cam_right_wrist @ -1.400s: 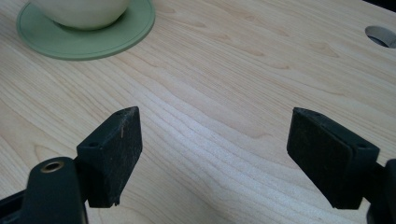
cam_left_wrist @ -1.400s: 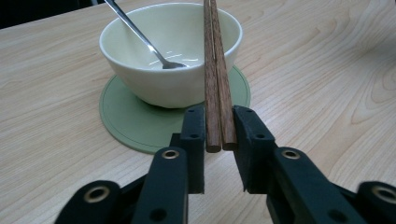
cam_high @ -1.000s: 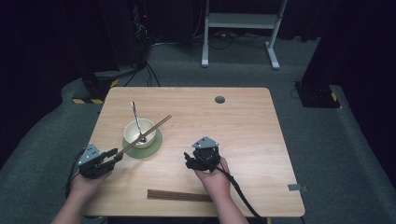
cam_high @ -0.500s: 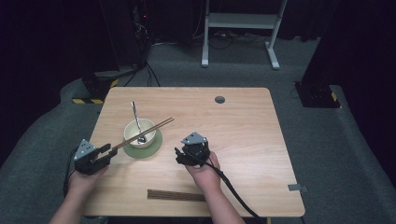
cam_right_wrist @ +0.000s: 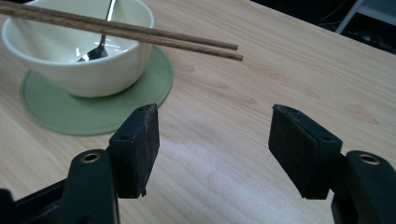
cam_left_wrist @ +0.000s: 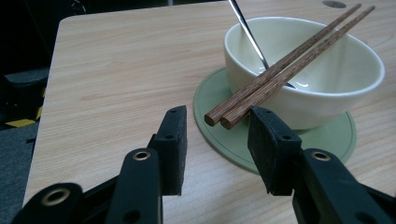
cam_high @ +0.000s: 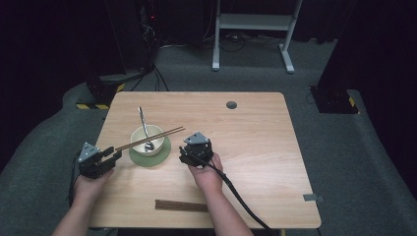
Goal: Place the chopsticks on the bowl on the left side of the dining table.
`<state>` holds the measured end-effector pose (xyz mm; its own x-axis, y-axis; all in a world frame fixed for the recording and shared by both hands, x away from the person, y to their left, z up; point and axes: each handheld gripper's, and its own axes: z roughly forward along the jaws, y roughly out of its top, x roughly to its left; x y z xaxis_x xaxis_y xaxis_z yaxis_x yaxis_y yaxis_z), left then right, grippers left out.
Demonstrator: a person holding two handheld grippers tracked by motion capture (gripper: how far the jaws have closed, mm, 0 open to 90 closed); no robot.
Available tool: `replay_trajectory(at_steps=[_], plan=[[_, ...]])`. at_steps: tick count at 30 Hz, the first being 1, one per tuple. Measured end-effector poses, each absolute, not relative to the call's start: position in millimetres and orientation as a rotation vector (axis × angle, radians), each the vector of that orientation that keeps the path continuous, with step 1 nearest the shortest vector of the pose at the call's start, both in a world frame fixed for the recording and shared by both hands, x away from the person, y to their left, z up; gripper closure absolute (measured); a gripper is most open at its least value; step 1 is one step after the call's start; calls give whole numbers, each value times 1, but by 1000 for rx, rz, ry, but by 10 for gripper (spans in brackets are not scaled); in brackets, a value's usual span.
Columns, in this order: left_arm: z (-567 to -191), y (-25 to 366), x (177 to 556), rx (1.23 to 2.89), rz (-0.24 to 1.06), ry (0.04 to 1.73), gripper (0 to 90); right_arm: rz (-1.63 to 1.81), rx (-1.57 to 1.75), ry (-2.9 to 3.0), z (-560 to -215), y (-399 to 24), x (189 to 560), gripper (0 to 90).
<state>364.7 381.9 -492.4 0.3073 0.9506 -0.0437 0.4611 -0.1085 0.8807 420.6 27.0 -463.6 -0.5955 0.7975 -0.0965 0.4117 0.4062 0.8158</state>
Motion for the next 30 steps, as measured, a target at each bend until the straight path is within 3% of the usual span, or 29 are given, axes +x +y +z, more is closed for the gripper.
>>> replay_trajectory(at_steps=[16, 30], plan=[[-494, 384, 379, 1626, 699, 1335, 572, 1057, 1102, 2155, -470, 45, 455, 432], [-494, 378, 387, 1606, 694, 1332, 568, 1062, 1087, 2202, -474, 65, 473, 378]])
